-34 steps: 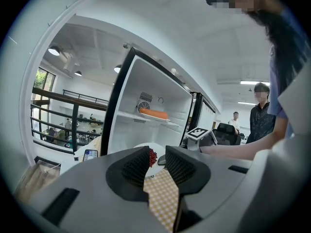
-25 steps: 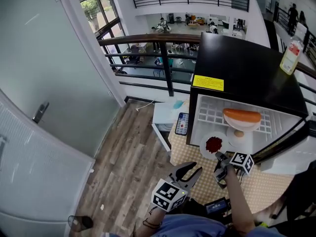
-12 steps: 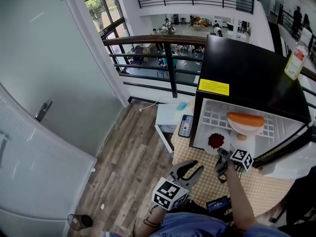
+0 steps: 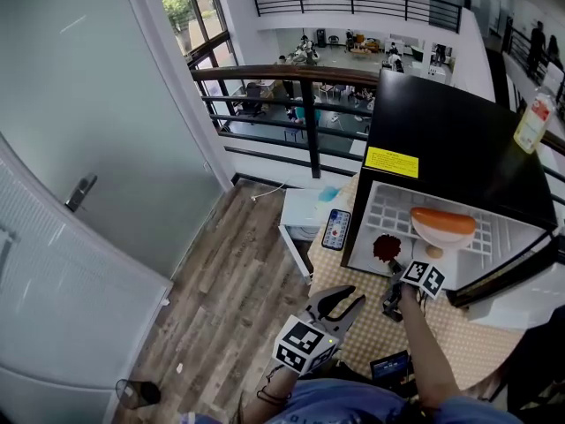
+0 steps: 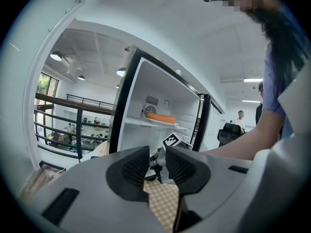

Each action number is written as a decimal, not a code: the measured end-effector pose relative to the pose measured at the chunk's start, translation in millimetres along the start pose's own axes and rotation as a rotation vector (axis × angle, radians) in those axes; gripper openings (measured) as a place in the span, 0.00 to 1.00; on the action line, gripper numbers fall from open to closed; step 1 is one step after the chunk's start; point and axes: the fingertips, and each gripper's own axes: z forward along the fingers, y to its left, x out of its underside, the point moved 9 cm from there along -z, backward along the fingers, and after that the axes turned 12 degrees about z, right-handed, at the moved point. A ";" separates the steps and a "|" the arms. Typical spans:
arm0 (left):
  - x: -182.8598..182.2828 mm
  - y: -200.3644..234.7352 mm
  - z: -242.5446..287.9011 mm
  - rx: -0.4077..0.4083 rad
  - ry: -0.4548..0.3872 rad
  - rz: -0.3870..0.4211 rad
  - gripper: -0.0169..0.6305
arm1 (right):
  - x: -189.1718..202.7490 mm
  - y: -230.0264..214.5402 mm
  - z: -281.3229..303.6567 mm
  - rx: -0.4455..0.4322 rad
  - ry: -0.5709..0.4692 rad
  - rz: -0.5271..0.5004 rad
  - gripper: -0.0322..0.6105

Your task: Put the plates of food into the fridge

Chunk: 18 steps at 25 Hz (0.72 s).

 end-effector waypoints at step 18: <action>3.2 0.0 -14.6 -0.037 0.000 -0.006 0.20 | -4.1 6.4 2.1 0.218 -0.073 -0.423 0.34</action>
